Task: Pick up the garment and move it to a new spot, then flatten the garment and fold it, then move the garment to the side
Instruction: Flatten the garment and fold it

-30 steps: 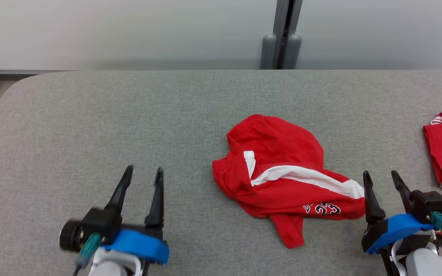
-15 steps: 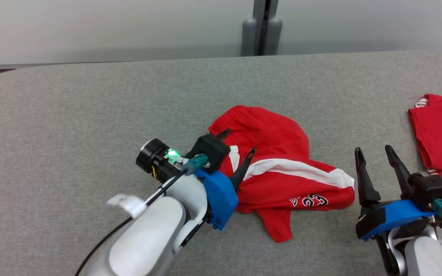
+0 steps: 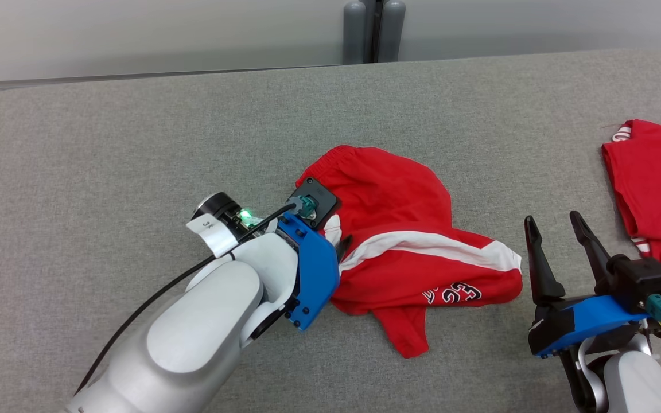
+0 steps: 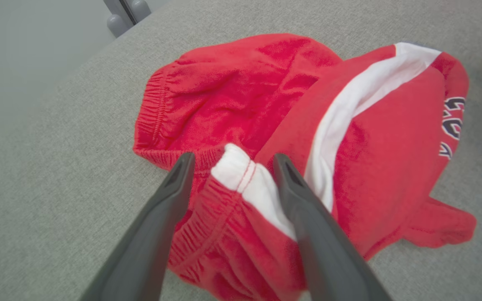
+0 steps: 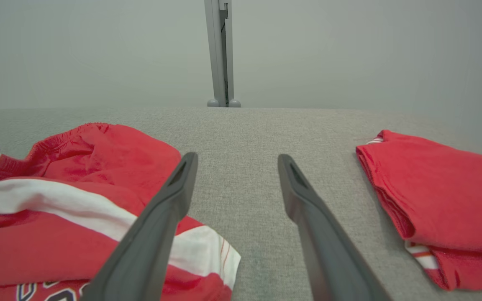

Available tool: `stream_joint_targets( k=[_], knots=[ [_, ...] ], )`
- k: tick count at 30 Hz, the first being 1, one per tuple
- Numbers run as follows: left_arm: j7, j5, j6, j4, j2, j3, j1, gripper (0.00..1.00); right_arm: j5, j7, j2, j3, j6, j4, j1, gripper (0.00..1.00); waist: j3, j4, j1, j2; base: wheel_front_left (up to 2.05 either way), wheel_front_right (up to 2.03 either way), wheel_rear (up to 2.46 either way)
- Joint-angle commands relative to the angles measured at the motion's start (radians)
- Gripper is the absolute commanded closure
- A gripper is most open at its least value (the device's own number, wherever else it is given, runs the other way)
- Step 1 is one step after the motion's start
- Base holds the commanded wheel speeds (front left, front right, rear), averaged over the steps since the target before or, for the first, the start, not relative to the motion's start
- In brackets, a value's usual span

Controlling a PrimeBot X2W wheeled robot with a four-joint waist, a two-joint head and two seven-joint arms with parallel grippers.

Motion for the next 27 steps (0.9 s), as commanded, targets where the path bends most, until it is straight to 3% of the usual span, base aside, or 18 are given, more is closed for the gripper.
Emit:
stream_joint_targets(
  k=[1, 3, 15, 20, 24, 27],
  knots=[
    [0.018, -0.020, -0.001, 0.005, 0.017, -0.025, -0.023, 0.00, 0.007, 0.003, -0.002, 0.000, 0.000, -0.002, 0.008, 0.00, -0.001, 0.001, 0.0000, 0.0000, 0.00, 0.00, 0.00],
    [0.037, -0.043, -0.001, 0.007, 0.030, -0.054, -0.028, 0.00, 0.008, 0.002, -0.002, 0.002, 0.000, 0.001, 0.008, 0.00, -0.002, 0.002, 0.0000, 0.0000, 0.00, 0.00, 0.00],
    [0.016, -0.155, -0.001, -0.033, 0.093, -0.100, -0.005, 0.36, 0.006, -0.002, -0.002, -0.009, 0.000, -0.006, 0.012, 0.00, -0.003, 0.005, 0.0000, 0.0000, 0.00, 0.00, 0.00],
    [-0.033, -0.184, 0.008, -0.077, 0.120, -0.072, 0.036, 0.57, 0.000, 0.005, -0.002, -0.025, 0.000, -0.005, 0.026, 0.00, -0.006, 0.011, 0.0000, 0.0000, 0.00, 0.00, 0.00],
    [-0.113, -0.204, 0.043, -0.113, 0.135, -0.031, 0.085, 0.96, -0.002, 0.028, -0.002, -0.042, 0.000, 0.005, 0.036, 0.00, -0.009, 0.015, 0.0000, 0.0000, 0.00, 0.00, 0.00],
    [-0.147, -0.213, 0.059, -0.127, 0.139, -0.018, 0.114, 1.00, 0.009, 0.046, -0.002, -0.060, 0.000, 0.016, 0.044, 0.00, -0.009, 0.020, 0.0000, 0.0000, 0.00, 0.00, 0.00]
  ],
)
